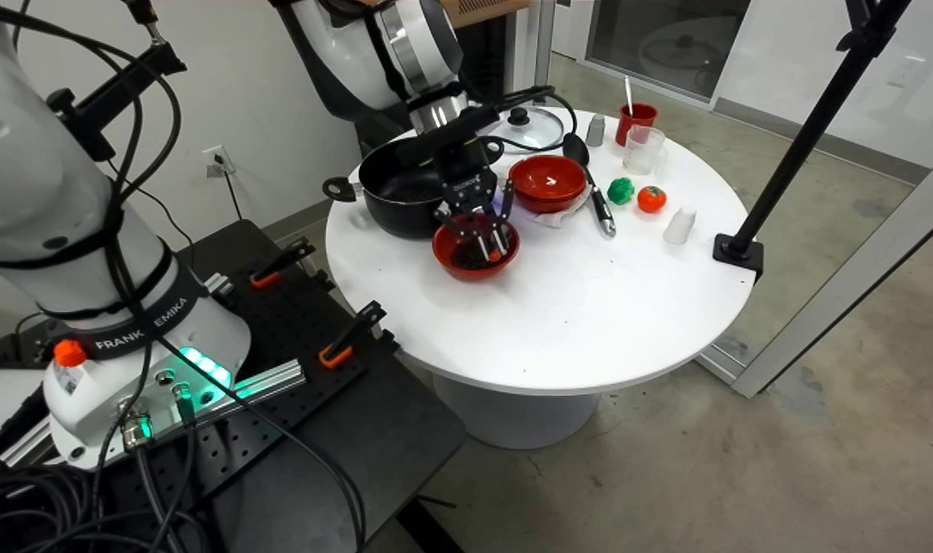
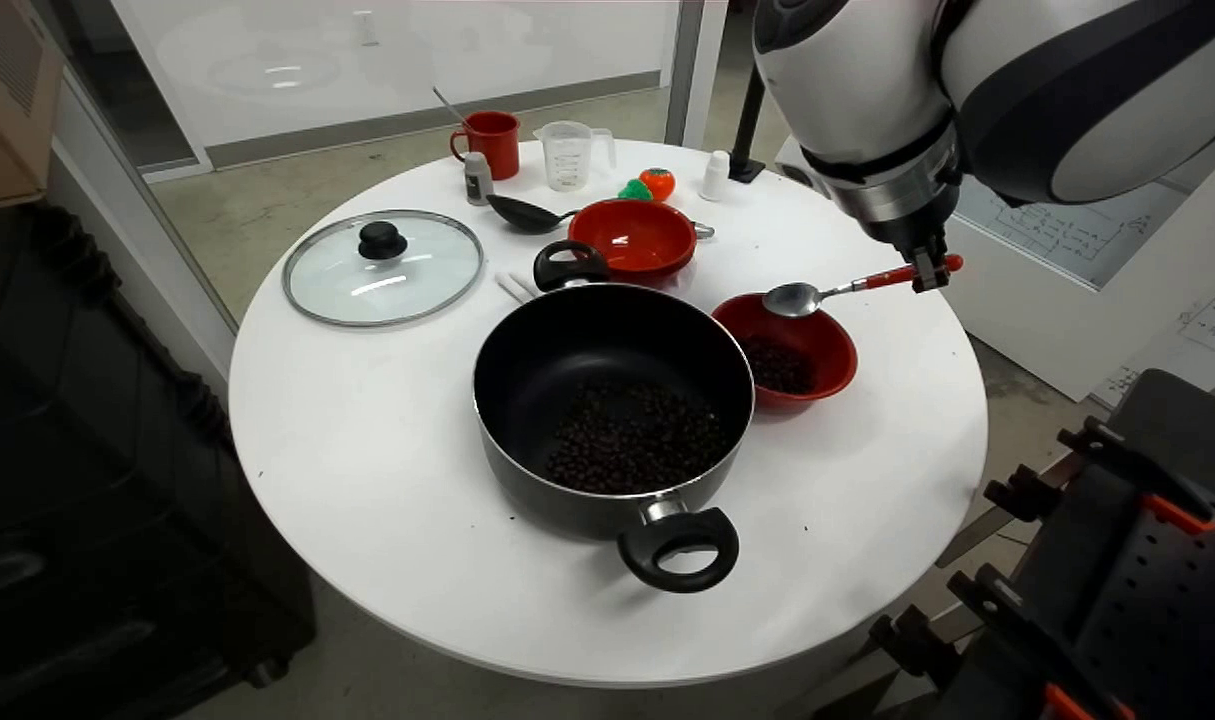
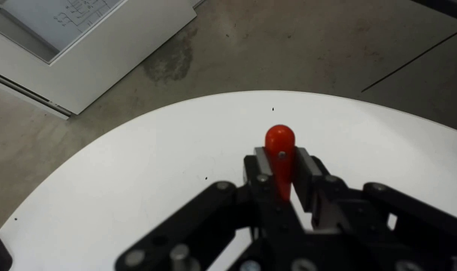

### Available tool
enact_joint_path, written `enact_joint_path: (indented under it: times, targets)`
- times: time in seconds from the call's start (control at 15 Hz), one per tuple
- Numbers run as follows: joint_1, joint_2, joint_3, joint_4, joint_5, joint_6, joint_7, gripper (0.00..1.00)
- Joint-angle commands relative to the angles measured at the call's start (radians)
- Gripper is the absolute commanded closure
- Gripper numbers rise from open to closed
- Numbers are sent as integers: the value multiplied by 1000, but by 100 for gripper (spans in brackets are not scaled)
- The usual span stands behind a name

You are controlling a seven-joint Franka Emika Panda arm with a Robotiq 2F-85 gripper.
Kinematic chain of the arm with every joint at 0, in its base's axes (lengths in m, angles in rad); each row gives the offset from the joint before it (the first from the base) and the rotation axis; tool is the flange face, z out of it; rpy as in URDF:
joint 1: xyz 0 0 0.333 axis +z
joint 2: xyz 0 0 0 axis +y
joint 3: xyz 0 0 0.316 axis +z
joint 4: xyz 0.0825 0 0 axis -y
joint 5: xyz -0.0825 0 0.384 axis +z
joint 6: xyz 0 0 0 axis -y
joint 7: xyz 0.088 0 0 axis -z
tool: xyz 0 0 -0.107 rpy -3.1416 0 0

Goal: Use the spoon to put some contents of the bowl in the pot

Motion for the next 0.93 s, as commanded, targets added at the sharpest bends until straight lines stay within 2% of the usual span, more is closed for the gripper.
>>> enact_joint_path:
  times: [0.0,0.4,0.87]
  targets:
    - [22,28,21,19,-62,-81,42,95]
    - [32,65,56,26,-105,-137,48,95]
    - [59,102,70,43,-218,-246,183,95]
